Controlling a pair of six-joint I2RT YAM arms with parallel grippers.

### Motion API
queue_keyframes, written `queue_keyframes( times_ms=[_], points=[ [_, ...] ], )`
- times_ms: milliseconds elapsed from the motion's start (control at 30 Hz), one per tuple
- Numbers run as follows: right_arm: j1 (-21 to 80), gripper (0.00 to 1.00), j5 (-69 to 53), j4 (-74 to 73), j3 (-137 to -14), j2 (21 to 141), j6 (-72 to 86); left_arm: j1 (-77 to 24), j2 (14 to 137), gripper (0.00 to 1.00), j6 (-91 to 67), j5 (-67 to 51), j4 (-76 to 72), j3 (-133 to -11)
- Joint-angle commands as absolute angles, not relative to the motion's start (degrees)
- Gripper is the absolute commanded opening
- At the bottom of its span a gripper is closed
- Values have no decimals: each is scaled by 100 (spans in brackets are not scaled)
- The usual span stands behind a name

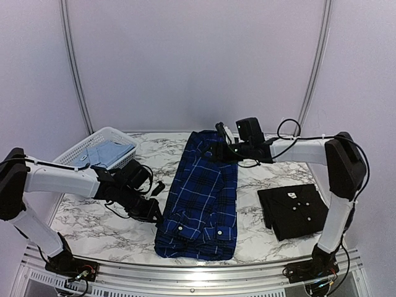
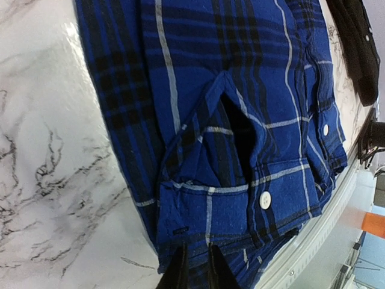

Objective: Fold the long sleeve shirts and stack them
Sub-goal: Adjust the rectangle-folded shirt at the center of the board.

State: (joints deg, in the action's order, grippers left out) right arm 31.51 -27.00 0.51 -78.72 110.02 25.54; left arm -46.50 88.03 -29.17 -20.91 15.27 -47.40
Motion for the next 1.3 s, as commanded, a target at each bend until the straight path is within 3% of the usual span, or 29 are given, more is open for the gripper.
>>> queue_keyframes(
  times_ms=[0, 300, 700, 1067, 1267],
  points=[
    [3672, 70, -2319, 257, -6522, 10235, 2782, -4822, 8491, 12, -2906, -2377, 1506, -4525],
    [5059, 70, -1855, 526, -4394, 8597, 3782, -5201, 8251, 10, -3219, -3016, 735, -3733],
    [6455, 71, -1245, 561, -3062, 7857, 4989, -5674, 8512, 11, -3722, -2486, 290, -2909],
    [6759, 71, -877, -253, -2284, 6497, 5703, -5691, 7166, 22, -3994, -2239, 816, -3021],
    [6754, 68, -749, -424, -1892, 6004, 5929, -5345, 6946, 35, -3955, -1360, 1379, -3166]
  ],
)
